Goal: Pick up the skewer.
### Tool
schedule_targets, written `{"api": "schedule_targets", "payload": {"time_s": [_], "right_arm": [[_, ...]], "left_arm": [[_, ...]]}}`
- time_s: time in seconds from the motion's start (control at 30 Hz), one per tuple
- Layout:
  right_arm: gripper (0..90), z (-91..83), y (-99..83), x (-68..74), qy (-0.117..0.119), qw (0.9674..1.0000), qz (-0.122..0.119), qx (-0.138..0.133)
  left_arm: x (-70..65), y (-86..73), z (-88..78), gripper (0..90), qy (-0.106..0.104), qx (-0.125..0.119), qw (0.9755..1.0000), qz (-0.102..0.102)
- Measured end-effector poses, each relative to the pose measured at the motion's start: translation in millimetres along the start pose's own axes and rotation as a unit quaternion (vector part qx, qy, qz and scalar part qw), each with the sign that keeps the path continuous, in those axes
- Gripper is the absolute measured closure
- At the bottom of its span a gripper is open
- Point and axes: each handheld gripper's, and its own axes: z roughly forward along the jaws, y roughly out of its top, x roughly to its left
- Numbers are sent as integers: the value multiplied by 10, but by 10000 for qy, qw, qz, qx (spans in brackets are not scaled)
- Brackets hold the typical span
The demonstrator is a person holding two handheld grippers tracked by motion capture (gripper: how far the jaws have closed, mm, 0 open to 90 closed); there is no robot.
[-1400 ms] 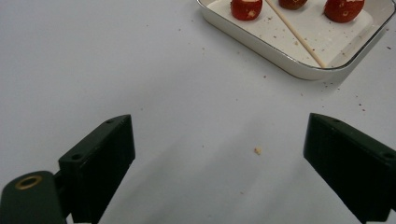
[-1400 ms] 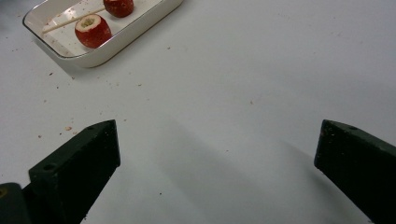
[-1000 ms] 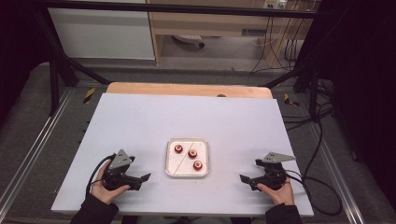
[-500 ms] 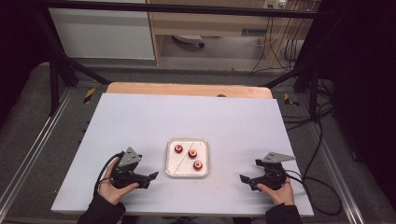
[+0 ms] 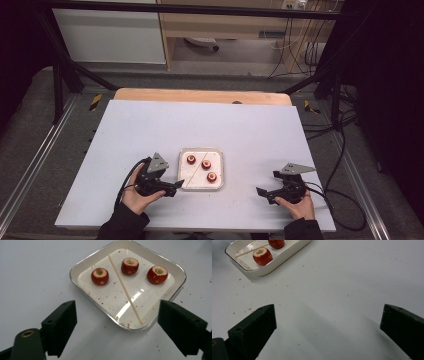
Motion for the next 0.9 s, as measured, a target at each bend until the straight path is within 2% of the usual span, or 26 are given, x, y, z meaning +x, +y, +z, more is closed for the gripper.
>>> {"api": "schedule_targets", "payload": {"time_s": [0.23,0.4,0.6,0.63,0.7,0.9], "right_arm": [[11,0,-1,0,3,10000,-6,9],[11,3,-2,1,6,10000,-8,23],[11,3,-2,3,15,10000,5,23],[11,3,-2,3,15,10000,5,23],[11,2,-3,4,15,10000,2,33],[11,2,-3,3,11,10000,-4,32]], "left_arm": [[-90,97,178,237,-22,117,9999,15],[-125,141,280,335,-11,258,9997,38],[-167,140,391,485,122,346,9993,-120],[-171,132,408,485,131,358,9991,-173],[-179,114,443,564,109,404,9988,-267],[-228,71,498,675,168,437,9984,-324]]}}
